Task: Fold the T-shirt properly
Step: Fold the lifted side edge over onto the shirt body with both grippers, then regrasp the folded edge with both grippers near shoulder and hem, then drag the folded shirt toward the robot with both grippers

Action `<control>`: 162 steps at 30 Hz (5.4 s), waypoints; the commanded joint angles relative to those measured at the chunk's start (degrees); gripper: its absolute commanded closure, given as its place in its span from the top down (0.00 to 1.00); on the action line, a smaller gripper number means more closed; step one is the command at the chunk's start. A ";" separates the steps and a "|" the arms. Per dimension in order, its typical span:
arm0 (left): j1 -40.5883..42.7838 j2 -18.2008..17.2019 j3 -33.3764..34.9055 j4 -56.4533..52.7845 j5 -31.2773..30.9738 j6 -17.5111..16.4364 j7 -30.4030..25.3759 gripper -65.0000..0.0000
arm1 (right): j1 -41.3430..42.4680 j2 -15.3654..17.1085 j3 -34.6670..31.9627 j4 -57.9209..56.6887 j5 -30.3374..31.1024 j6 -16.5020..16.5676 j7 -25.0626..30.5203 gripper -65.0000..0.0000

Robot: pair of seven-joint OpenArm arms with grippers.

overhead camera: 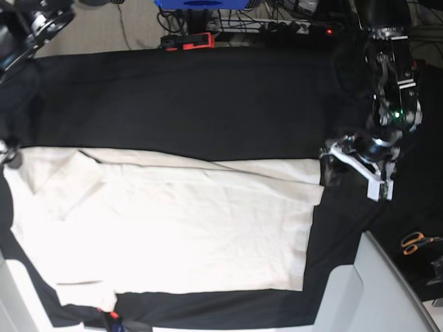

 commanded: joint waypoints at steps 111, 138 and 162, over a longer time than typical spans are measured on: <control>-12.38 8.29 -1.75 -40.86 -18.37 0.09 -17.31 0.00 | 7.10 11.15 -0.22 -38.52 1.56 5.01 22.79 0.00; 3.09 3.45 -1.66 -18.79 -18.28 0.27 -6.58 0.00 | 1.39 10.80 0.31 -24.81 1.91 4.83 11.80 0.00; 16.71 -0.15 -1.92 -11.32 -18.28 0.27 -6.50 0.00 | -14.35 1.92 0.40 -2.39 2.00 5.19 6.53 0.00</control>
